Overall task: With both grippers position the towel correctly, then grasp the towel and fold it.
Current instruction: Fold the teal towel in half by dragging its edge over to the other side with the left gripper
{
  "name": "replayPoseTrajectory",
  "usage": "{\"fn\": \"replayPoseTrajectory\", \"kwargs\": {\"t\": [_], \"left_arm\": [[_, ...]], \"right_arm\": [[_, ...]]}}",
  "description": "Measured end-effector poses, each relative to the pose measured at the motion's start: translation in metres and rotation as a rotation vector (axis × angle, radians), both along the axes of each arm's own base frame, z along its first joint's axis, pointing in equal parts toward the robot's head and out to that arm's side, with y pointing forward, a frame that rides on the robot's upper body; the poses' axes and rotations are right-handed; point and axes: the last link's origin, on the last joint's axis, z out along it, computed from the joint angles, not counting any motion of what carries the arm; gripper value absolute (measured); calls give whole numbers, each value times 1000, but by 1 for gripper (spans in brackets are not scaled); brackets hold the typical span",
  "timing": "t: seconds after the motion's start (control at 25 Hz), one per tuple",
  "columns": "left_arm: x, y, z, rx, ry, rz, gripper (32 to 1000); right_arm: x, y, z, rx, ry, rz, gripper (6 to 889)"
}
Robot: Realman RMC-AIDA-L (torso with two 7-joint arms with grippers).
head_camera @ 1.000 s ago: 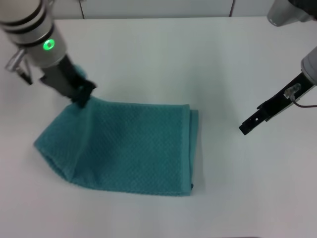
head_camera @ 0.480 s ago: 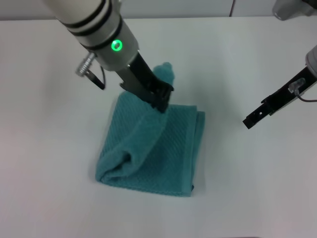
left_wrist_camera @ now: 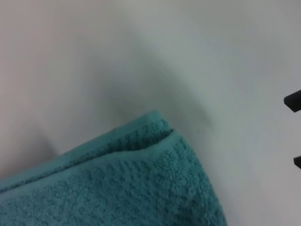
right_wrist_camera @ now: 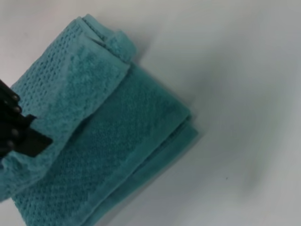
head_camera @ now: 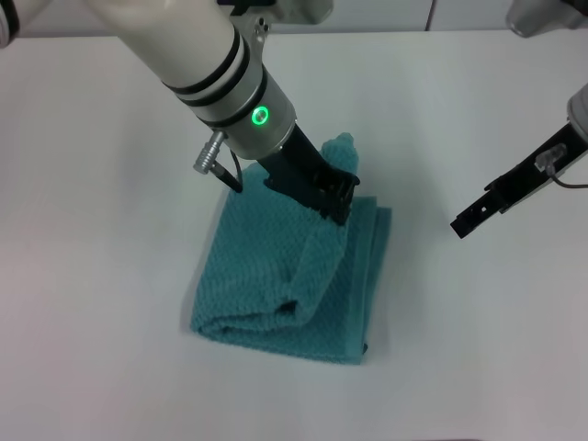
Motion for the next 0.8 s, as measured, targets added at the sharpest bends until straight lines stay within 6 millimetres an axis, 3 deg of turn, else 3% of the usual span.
{"fn": "replayPoseTrajectory", "kwargs": {"t": [0.52,0.76,0.8], "left_arm": [[-2,1,-1,-7,-1,6,202],[-3,1,-1,-9,6,6,436],[-3,1,-1,-10,8,7,560]], "right_arm": [[1,-1,0,0,0,-4,854],[2,-1,0,0,0,-5,854],[2,-1,0,0,0,-6,854]]}}
